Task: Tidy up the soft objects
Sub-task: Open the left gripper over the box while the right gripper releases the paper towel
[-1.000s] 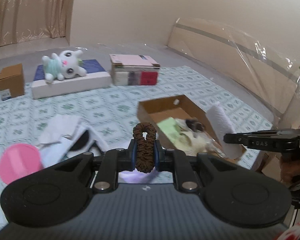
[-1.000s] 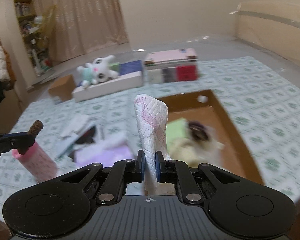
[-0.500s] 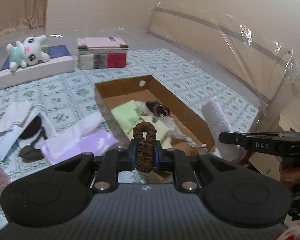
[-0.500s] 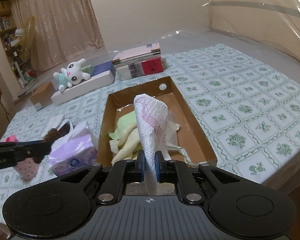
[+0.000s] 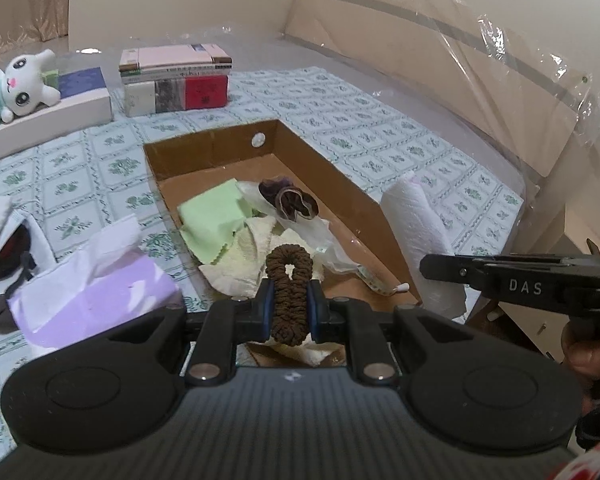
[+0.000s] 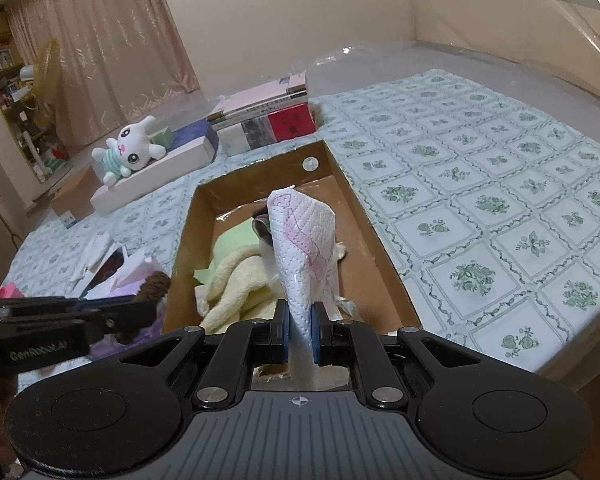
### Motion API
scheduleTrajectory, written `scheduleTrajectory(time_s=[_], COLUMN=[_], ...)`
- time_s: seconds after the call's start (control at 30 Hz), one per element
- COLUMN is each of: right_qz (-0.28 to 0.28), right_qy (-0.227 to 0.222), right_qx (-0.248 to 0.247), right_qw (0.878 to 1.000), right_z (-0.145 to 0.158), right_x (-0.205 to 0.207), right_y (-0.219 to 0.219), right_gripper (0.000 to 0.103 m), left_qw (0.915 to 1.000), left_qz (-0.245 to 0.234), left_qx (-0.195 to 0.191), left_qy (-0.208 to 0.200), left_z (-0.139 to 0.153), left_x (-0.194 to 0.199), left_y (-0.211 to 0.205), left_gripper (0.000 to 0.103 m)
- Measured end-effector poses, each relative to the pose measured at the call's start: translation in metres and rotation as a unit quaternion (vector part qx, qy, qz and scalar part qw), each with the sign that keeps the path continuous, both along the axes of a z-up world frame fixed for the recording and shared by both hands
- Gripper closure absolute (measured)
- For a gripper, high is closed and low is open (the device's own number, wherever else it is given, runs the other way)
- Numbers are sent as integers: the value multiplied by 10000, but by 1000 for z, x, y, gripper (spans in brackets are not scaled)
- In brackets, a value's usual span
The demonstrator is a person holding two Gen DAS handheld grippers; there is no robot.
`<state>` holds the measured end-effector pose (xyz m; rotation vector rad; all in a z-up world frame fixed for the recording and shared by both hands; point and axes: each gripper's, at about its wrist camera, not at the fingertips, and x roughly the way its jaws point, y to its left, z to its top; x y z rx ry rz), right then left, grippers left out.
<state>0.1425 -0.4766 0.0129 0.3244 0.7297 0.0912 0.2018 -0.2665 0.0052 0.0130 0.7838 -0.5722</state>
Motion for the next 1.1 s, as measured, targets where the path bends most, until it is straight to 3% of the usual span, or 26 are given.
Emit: scheduleTrajectory(time_s=[0.4, 0.57, 1.03, 1.07, 1.1], right_qz=[-31, -16, 127, 162, 178], right_qy=[62, 124, 275, 250, 215], right_qx=[31, 60, 123, 177, 245], right_qw=[10000, 9999, 9995, 9994, 9993], right_z=[-11, -17, -36, -37, -38], right_x=[32, 41, 51, 51, 50], right_y=[-10, -10, -7, -7, -8], right_gripper=[92, 92, 92, 91, 81], left_qw=[9999, 10000, 9996, 9996, 9995], left_qz=[44, 70, 196, 200, 212], left_qx=[45, -6, -72, -90, -107], left_qy=[131, 34, -179, -186, -194], left_z=[-27, -31, -20, -19, -17], left_x=[32, 37, -7, -9, -12], left_y=[-22, -26, 7, 9, 10], left_gripper=[87, 63, 62, 62, 62])
